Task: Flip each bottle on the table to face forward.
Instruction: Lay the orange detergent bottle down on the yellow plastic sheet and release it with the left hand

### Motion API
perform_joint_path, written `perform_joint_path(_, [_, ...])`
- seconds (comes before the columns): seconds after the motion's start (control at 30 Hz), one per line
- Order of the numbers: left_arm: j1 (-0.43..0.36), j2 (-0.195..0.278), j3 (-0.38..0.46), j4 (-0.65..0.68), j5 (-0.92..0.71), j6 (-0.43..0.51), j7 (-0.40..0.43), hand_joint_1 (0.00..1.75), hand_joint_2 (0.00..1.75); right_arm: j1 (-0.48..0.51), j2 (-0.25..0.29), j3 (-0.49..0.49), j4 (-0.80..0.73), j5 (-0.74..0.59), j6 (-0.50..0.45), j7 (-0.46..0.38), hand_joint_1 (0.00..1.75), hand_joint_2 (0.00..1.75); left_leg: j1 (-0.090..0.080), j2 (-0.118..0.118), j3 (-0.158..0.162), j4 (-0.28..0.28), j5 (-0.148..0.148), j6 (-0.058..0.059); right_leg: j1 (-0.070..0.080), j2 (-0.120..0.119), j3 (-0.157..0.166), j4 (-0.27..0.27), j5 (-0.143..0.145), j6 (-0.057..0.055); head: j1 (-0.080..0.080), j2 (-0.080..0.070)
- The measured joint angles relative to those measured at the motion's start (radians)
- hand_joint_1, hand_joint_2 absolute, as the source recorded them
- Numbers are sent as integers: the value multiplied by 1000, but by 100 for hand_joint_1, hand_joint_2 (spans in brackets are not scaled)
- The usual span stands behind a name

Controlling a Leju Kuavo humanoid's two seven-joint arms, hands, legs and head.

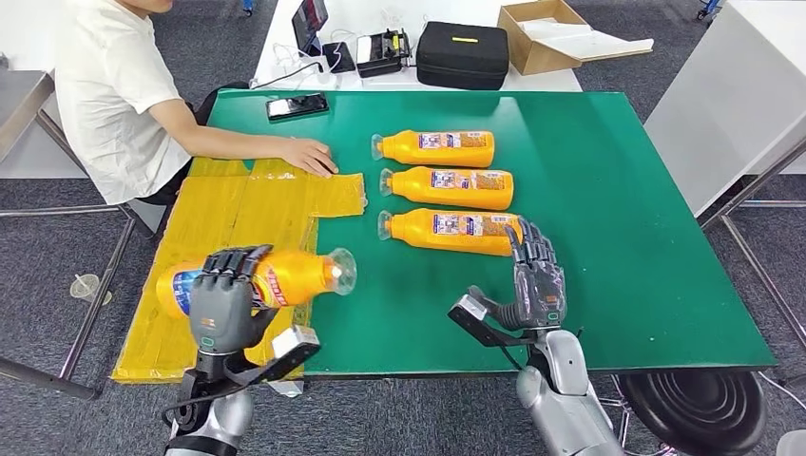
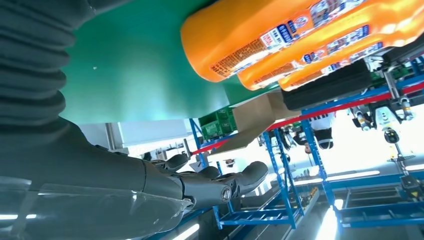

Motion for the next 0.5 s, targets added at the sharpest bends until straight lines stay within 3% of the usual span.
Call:
perform_joint_path(0.4, [-14,-16,53,50,16,2,1,175,175,-23,-11,-3,35,3,0,2,0,175,0,-1,-1,0,0,0,0,0,0,0,0,0,0,0])
perform_joint_path(0.5, [-23,-19,59,64,-28,2,37,175,175,-29,-11,1,41,28,1,17,0,175,0,-1,-1,0,0,0,0,0,0,0,0,0,0,0])
